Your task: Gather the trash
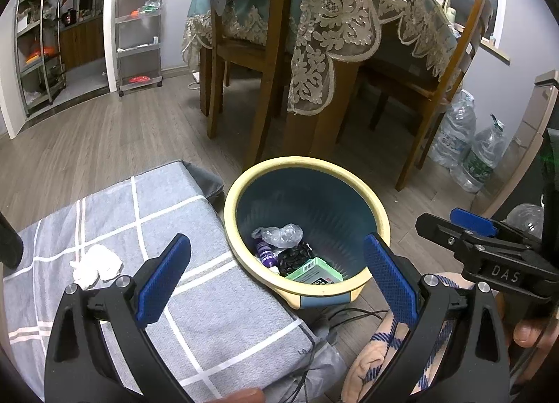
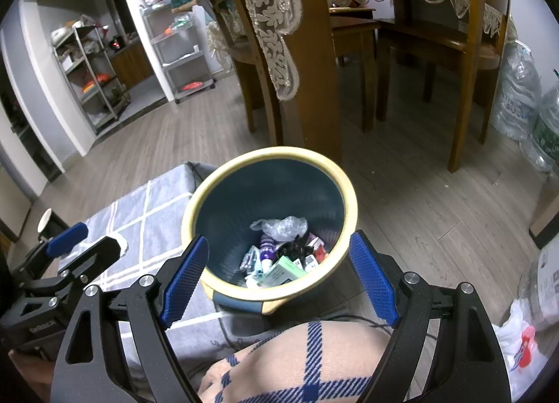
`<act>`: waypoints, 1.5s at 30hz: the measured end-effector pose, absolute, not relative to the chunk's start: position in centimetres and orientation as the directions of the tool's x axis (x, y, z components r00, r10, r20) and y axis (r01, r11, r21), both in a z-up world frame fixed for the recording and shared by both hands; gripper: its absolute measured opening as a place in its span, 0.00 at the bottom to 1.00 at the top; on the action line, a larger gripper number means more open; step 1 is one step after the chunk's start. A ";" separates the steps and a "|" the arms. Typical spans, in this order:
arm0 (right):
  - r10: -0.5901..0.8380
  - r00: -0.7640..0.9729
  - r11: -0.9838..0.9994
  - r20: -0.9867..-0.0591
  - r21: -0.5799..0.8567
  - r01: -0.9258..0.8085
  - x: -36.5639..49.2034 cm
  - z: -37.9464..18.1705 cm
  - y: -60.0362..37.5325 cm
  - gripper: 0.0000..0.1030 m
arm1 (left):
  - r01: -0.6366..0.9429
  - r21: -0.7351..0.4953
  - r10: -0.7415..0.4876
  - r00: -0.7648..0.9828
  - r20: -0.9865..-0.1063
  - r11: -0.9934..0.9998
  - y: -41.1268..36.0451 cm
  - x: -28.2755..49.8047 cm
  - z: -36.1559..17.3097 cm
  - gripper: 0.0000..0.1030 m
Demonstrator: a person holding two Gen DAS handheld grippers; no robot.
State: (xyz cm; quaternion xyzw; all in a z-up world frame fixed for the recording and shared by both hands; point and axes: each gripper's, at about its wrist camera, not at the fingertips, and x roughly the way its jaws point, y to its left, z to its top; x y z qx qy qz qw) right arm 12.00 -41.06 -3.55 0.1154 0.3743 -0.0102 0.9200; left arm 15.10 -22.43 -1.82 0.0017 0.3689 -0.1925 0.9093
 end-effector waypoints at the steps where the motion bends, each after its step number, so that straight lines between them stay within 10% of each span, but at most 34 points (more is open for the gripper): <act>1: 0.068 0.720 0.973 -0.691 0.205 0.105 12.0 -3.6 -41.1 0.81 | 0.352 -0.141 -0.351 0.653 -0.672 0.925 -22.5 15.1 -1.8 0.94; 45: 0.069 0.718 0.973 -0.692 0.207 0.106 12.0 -3.6 -41.1 0.81 | 0.361 -0.139 -0.357 0.657 -0.664 0.922 -22.8 15.5 -2.2 0.94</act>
